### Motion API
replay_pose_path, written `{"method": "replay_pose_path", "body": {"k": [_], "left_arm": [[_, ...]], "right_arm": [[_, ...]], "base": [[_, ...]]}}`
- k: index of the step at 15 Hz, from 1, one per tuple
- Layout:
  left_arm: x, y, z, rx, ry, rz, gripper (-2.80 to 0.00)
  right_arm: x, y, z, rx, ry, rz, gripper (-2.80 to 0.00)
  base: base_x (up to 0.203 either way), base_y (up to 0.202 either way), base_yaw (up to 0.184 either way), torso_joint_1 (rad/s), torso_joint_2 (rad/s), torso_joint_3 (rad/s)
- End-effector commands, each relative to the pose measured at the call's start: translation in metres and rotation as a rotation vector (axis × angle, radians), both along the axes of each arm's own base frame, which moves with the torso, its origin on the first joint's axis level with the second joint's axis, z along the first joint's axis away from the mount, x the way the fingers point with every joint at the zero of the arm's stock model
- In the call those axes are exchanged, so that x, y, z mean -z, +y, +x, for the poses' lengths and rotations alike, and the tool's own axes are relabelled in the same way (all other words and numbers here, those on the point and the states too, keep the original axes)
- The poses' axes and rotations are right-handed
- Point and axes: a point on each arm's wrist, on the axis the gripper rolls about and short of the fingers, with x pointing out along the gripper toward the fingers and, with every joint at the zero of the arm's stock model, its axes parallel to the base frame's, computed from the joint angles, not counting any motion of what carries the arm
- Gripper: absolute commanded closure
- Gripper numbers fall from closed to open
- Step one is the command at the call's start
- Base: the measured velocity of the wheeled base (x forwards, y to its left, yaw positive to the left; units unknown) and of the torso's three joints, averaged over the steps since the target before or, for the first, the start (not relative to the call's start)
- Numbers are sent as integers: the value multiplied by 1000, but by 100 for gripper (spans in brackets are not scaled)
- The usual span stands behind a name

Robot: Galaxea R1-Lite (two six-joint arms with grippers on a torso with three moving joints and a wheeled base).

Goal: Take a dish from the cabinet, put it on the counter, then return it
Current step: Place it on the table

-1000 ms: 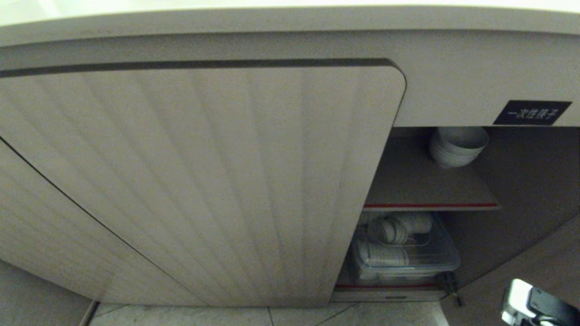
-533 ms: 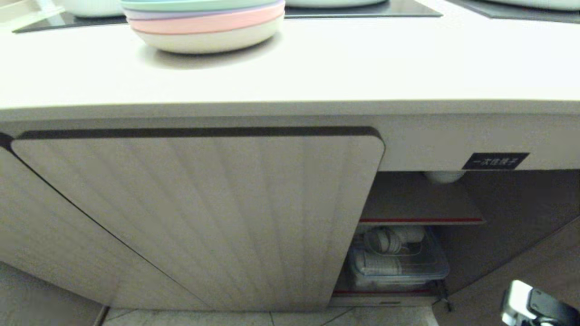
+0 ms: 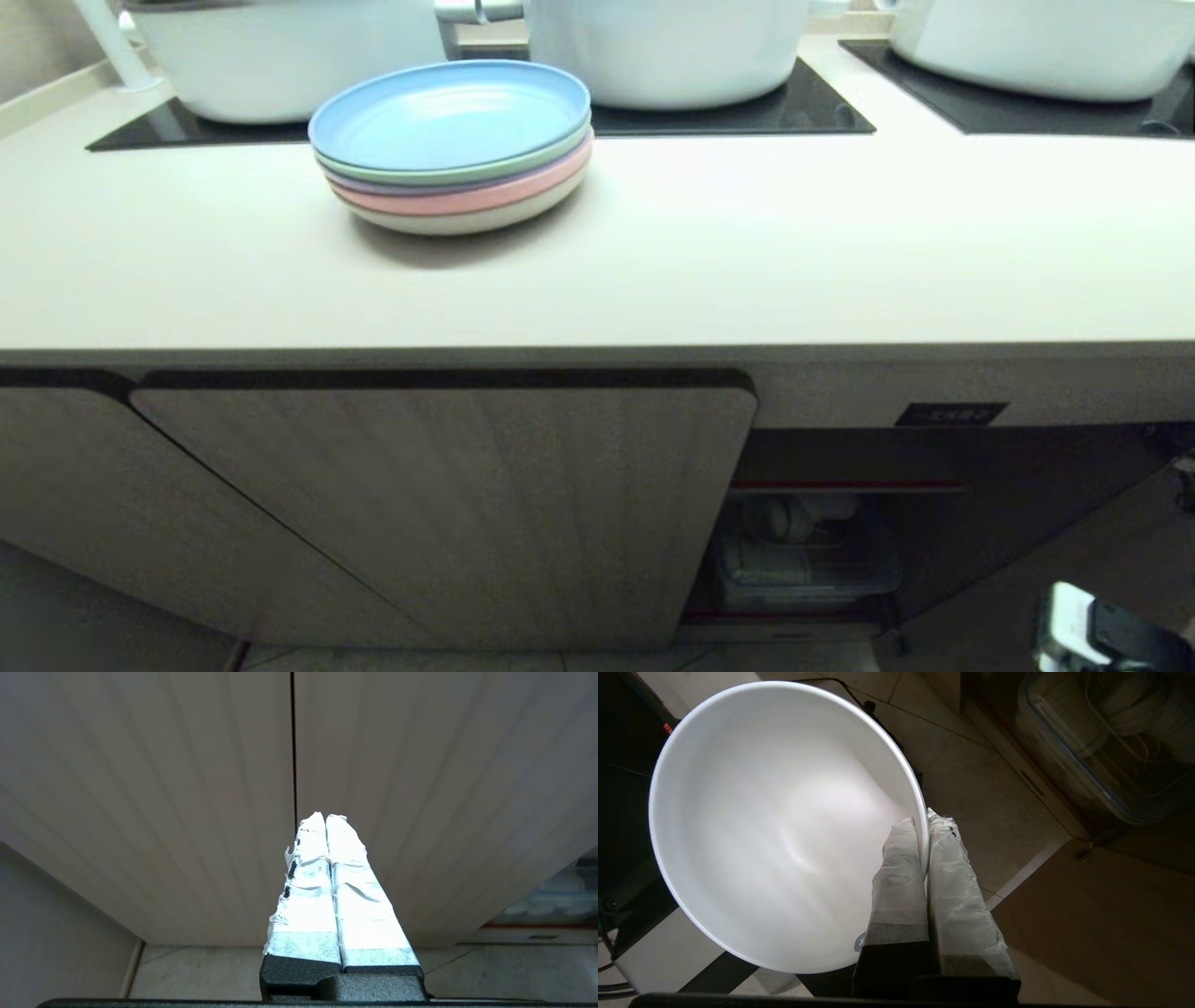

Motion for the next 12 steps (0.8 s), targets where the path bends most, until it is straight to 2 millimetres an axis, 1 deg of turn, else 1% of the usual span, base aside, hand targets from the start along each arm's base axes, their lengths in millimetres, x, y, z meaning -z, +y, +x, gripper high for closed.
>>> {"method": "replay_pose_path", "body": {"k": [1,12], "left_arm": [[0,0,0,-1,0,0,0],[0,0,0,-1,0,0,0]], "right_arm": [[0,1,0,-13,3,6,0],[0,2,-1,-53,11,34,0]], "base": [[0,0,0,212,-486,-276],[0,0,0,241,-529,-287]]}}
